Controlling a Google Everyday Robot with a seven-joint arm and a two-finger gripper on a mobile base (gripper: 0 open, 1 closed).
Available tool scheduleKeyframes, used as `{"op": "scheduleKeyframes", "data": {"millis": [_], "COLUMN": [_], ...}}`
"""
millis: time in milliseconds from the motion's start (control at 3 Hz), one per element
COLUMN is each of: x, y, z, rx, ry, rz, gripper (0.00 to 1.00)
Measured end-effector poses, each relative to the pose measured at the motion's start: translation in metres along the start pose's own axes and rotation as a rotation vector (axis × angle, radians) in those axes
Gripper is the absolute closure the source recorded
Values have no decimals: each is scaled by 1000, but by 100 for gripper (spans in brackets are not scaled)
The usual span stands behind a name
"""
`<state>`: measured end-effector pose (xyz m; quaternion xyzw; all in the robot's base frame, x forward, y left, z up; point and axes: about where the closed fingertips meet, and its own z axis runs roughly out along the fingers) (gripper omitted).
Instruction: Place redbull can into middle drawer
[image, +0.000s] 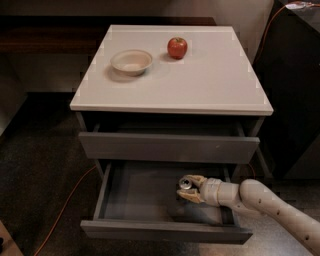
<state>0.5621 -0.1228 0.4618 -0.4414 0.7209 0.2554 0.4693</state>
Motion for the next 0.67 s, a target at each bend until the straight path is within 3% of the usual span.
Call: {"op": "scheduleKeyframes", "data": {"millis": [333,667], "x": [-1,-1], "y": [1,1], "z": [2,2], "rx": [-4,-4], "ry": [-2,-2], "rz": [-1,-1], "gripper": [0,0]}}
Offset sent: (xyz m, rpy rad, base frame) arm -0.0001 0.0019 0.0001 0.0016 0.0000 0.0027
